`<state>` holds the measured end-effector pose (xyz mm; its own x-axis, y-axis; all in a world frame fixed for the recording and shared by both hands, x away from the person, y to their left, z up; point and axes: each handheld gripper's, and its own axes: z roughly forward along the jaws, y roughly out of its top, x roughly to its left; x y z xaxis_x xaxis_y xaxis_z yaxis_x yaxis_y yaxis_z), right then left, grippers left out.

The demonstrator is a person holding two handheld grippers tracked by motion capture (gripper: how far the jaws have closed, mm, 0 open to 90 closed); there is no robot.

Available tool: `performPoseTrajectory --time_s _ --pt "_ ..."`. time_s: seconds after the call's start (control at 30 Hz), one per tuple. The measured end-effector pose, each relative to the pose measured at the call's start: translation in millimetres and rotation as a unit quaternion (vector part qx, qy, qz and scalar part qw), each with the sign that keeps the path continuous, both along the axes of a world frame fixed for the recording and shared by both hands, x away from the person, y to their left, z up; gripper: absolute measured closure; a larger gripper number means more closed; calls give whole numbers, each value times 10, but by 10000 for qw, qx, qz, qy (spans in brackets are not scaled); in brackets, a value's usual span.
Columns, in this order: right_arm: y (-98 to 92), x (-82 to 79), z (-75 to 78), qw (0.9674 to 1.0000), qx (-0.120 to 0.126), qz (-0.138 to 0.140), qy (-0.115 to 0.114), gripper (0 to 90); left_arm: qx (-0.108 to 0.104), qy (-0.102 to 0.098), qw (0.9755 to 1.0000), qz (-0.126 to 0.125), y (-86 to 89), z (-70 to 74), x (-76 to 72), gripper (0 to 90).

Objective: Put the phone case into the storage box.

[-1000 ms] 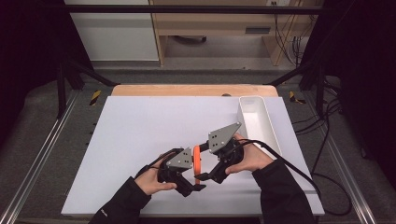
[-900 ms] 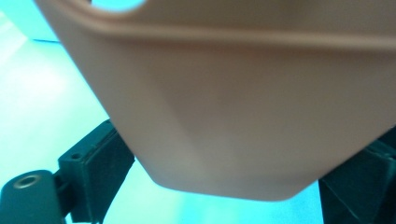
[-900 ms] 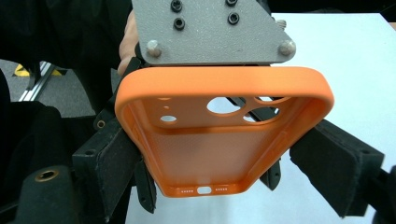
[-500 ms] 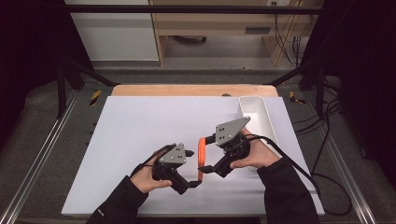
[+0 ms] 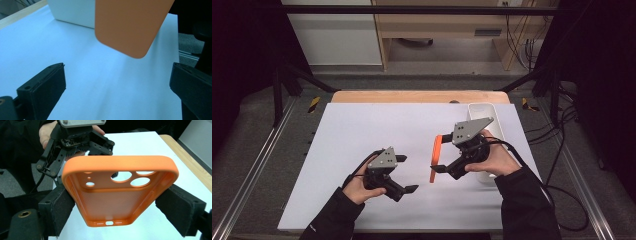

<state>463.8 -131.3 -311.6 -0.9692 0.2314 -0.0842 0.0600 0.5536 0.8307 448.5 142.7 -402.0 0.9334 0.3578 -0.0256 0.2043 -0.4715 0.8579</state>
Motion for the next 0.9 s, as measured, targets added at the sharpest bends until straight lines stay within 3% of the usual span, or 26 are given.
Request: performPoseTrajectory --time_s 0.2,0.37,0.67,0.9 --pt "-64 -1 58 9997 29 -214 -96 163 -120 -3 9995 276 120 -12 13 0" --pt "-120 8 108 9986 80 -493 -199 163 -275 -58 9977 616 252 -9 13 0" --pt "-199 15 186 9955 220 -886 -252 162 -639 -130 9885 1362 612 -25 16 0" --pt "-235 21 228 9920 322 -1190 -281 162 -616 -159 9816 1802 850 -92 11 0"
